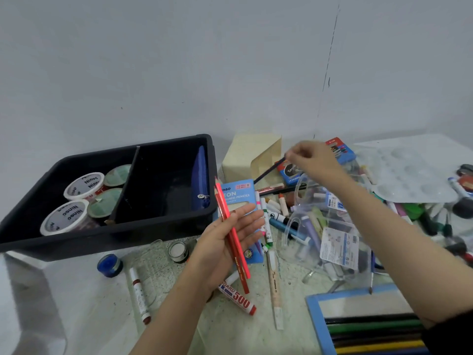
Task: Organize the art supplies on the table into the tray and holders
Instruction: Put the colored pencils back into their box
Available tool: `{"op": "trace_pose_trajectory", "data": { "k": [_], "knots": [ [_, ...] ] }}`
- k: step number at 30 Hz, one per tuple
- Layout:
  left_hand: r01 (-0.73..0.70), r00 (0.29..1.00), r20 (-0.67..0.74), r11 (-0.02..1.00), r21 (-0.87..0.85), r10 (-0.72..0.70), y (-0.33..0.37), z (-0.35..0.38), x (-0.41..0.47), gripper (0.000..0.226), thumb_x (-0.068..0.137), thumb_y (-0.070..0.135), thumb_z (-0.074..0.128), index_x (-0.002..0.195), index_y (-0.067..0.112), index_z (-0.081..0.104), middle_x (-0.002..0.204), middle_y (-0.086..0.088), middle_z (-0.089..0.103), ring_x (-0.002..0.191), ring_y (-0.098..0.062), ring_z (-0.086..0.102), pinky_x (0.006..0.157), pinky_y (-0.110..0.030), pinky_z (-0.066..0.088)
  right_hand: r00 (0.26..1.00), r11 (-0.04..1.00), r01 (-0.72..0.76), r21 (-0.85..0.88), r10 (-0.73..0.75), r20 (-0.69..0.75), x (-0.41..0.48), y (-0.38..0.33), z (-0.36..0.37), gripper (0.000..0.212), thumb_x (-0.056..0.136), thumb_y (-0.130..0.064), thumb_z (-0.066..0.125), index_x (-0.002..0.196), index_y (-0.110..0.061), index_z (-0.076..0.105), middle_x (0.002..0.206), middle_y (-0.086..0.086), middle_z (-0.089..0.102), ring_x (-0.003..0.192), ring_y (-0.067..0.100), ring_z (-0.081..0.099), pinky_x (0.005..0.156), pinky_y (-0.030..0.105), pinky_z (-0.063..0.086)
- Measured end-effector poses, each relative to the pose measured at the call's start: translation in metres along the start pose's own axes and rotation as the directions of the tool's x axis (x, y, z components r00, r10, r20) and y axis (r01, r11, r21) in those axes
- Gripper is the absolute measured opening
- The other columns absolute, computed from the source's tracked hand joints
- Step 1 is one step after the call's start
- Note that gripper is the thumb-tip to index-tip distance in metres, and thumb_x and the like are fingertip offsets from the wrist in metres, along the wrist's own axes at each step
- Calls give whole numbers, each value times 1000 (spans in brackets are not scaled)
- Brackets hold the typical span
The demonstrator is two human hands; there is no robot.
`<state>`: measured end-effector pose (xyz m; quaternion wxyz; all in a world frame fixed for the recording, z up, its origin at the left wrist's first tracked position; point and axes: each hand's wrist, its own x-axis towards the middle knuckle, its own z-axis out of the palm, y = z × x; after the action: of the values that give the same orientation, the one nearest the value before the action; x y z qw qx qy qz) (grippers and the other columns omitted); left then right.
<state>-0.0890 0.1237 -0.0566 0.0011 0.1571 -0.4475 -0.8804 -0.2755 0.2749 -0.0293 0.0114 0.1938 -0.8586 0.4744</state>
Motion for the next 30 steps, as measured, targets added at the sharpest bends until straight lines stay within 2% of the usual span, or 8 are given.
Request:
{"op": "trace_pose_trajectory", "data": {
  "k": [5,9,13,18,21,24,27,30],
  "knots": [
    [-29,998,-59,999,22,31,0,3,11,31,95,20,45,117,5,60,111,-11,69,104,-21,66,90,-34,53,983,939,134,316,-85,-164,-3,-31,-31,19,92,-10,56,77,-20,63,74,-5,65,63,-6,58,63,11,43],
    [-41,991,-121,997,66,49,-2,8,20,26,95,19,46,107,6,66,98,-7,72,91,-19,69,84,-31,53,992,959,103,265,-117,36,-10,-49,-30,16,91,-12,58,78,-17,65,73,-3,68,59,-5,58,59,10,42],
    [-53,963,-256,990,131,85,-4,10,27,22,94,20,51,93,11,71,71,-1,56,63,-11,49,65,-27,44,989,967,134,218,-144,32,-8,-56,-21,19,91,-13,58,75,-20,64,73,-3,69,69,2,64,64,12,41],
    [22,996,-86,993,116,-12,3,13,31,28,93,23,50,112,8,64,106,-8,71,96,-19,68,89,-33,51,961,976,61,211,-114,250,-10,-62,-8,11,90,-13,60,82,-11,67,73,0,69,58,8,51,54,13,38],
    [106,994,14,992,62,-107,3,18,28,35,91,24,46,114,2,61,73,-5,64,52,-14,54,49,-22,45,924,990,96,104,-128,360,-7,-55,8,13,91,-21,60,89,-13,70,77,-3,70,60,-2,56,59,10,41],
    [92,995,40,996,5,-92,1,16,33,37,83,30,48,105,3,62,59,2,40,42,-6,29,38,-17,23,940,976,150,-160,-90,330,7,-34,15,17,94,-29,54,83,-22,65,74,-12,62,66,2,53,67,20,41],
    [55,998,22,998,9,-55,3,14,38,33,80,25,53,103,4,60,57,3,41,41,-5,31,36,-17,25,945,728,272,-630,-79,316,22,-10,19,17,93,-28,51,91,-26,68,89,-8,65,87,15,59,88,33,37],
    [52,999,10,998,18,-52,5,13,40,31,81,22,53,103,3,63,61,-1,51,43,-8,40,38,-18,33,909,556,369,-745,-50,414,27,6,29,19,88,-21,52,89,-28,70,92,-6,66,94,19,58,93,38,30]
  ]
}}
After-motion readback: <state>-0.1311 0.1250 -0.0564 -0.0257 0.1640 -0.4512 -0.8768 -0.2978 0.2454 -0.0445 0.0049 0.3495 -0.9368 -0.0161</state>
